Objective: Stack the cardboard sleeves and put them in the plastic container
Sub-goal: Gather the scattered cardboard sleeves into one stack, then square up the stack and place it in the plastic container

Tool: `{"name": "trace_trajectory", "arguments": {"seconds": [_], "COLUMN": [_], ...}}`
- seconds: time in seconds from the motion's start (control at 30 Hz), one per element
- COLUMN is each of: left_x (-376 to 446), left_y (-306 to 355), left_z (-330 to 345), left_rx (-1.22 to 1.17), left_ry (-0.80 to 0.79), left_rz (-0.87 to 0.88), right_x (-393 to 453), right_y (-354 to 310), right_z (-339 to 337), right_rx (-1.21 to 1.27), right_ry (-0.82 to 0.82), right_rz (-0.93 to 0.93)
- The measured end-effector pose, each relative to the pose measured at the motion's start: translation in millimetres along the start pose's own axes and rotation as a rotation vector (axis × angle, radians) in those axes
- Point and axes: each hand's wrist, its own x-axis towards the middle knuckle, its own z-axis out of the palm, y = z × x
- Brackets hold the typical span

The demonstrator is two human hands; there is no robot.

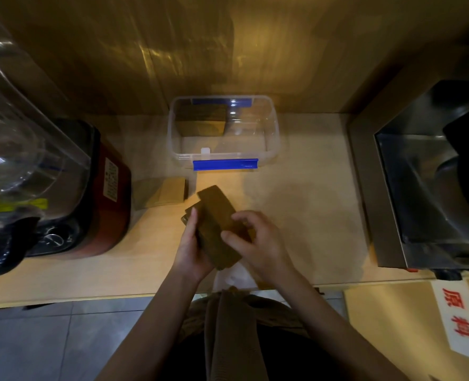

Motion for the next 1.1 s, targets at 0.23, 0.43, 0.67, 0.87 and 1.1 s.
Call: {"name": "trace_trajectory", "arguments": {"seconds": [0.23,0.43,0.67,0.87,1.1], "left_x": [7.8,6.9,2.6,-3.3,11.5], "left_y": [-0.5,4.5,0.8,3.6,0.3], "left_z": [-2.8,3.1,15.7,-1.9,-34.6], "left_rx": [-0.147,-0.112,0.125,0.339,0.944], "left_ry": [-0.025,0.098,0.184,0.168,0.313], "left_rz": [-0.006,0.047,0.185,0.255,0.375], "right_x": [-12.6,-6.3,-6.7,-0.6,18.1], "right_y": [12.9,12.5,25.9,38.9,64.7], "right_z": [26.0,21.0,11.9,3.4,-7.1], "right_rx": [-0.340,0.338,1.223,0.995,0.350], "right_ry": [0.081,0.058,-0.363,-0.321,-0.098], "right_rz": [-0.232,0.133,0.740,0.558,0.269]}}
